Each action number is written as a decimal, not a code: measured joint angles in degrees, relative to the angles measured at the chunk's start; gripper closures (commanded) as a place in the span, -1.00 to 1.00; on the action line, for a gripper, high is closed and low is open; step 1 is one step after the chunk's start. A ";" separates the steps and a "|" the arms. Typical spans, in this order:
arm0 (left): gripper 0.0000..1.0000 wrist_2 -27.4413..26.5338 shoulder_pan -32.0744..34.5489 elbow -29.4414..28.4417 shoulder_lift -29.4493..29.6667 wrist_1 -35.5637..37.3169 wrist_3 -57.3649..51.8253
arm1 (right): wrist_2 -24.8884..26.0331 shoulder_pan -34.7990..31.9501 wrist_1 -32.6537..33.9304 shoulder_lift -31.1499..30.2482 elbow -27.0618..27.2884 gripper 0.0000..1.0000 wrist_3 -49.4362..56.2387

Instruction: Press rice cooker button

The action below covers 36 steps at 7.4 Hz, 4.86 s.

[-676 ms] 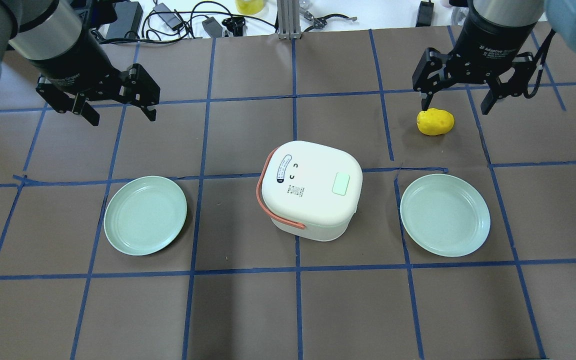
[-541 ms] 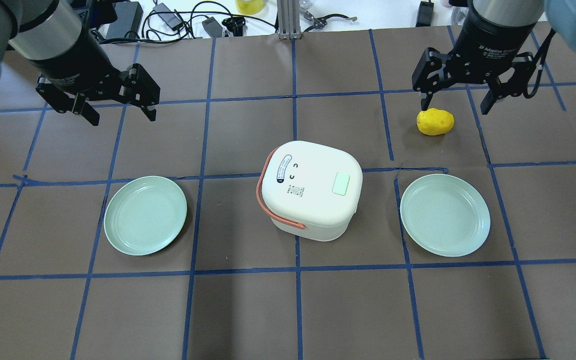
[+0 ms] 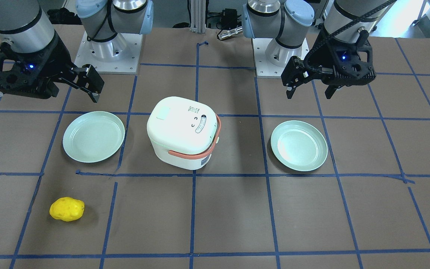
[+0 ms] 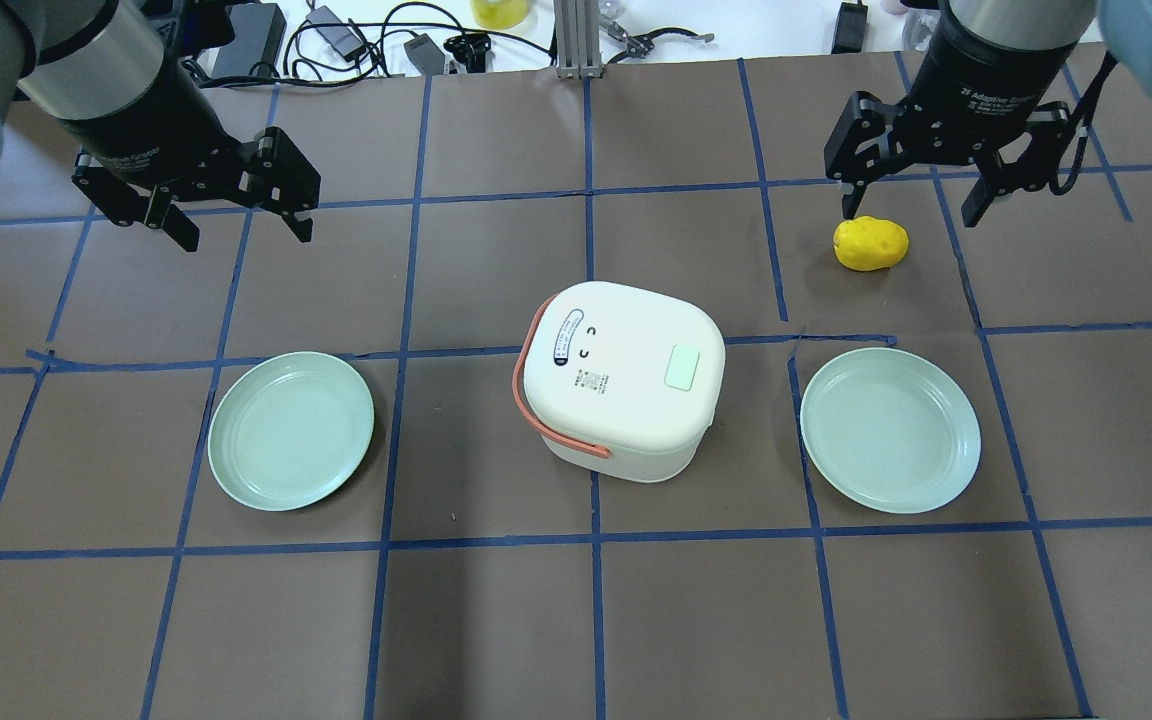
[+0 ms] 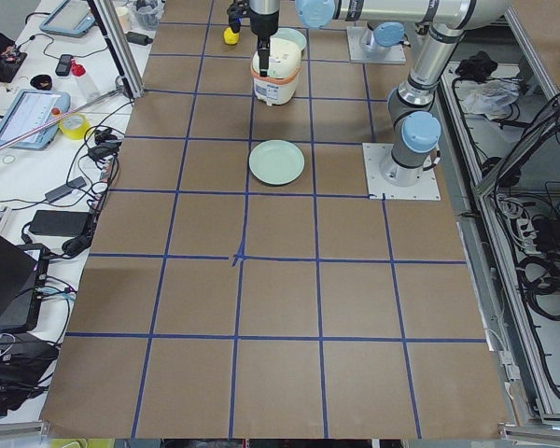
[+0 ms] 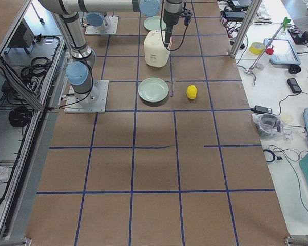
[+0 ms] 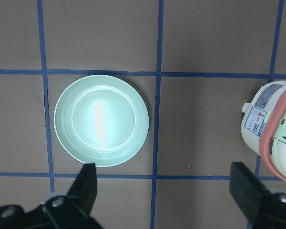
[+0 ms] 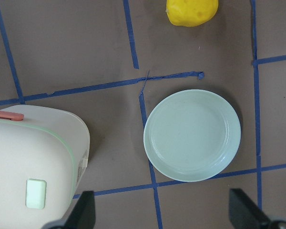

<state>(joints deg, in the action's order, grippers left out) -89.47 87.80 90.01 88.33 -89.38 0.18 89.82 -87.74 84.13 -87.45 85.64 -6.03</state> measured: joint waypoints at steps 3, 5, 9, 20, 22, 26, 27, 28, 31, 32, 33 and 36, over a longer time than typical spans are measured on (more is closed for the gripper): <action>-1.00 0.00 0.00 0.00 0.00 0.00 0.00 | -0.13 -0.13 0.07 -0.09 0.29 -1.00 -0.11; -1.00 0.00 0.00 0.00 0.00 0.00 0.00 | -0.23 -0.18 0.09 -0.14 0.31 -1.00 -0.35; -1.00 0.00 0.00 0.02 0.00 0.00 0.00 | -2.69 -0.83 0.08 -0.12 0.47 1.00 -1.54; -1.00 0.00 0.00 0.04 0.00 0.00 0.00 | -10.73 -13.57 13.99 4.44 14.05 1.00 -17.11; -1.00 0.00 0.00 0.01 0.00 0.00 0.00 | -10.77 -13.69 14.41 4.85 14.68 1.00 -17.21; -1.00 0.00 0.00 0.01 0.00 0.00 0.03 | -9.91 -13.74 14.11 4.55 9.40 -1.00 -19.23; -1.00 0.00 0.00 0.00 0.00 0.00 0.02 | -9.05 -13.55 12.83 4.50 5.22 -1.00 -19.44; -1.00 0.00 0.00 0.00 0.00 0.00 0.03 | -8.08 -13.08 10.70 4.53 1.32 -1.00 -19.21; -1.00 0.00 0.00 0.02 0.00 0.00 0.01 | -2.03 -11.03 7.95 4.54 -3.37 -1.00 -11.64; -1.00 0.00 0.00 0.01 0.00 0.00 0.00 | -1.43 -9.33 7.47 4.47 -3.51 -1.00 -9.69; -1.00 0.00 0.00 0.00 0.00 0.00 0.00 | -1.18 -7.19 6.66 4.36 -3.49 -1.00 -6.53; -1.00 0.00 0.00 0.02 0.00 0.00 0.00 | -0.92 -0.58 3.46 3.47 -3.33 -1.00 2.49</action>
<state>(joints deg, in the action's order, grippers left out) -89.47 87.80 90.02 88.33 -89.38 0.18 88.90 -88.31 87.59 -83.97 82.31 -3.54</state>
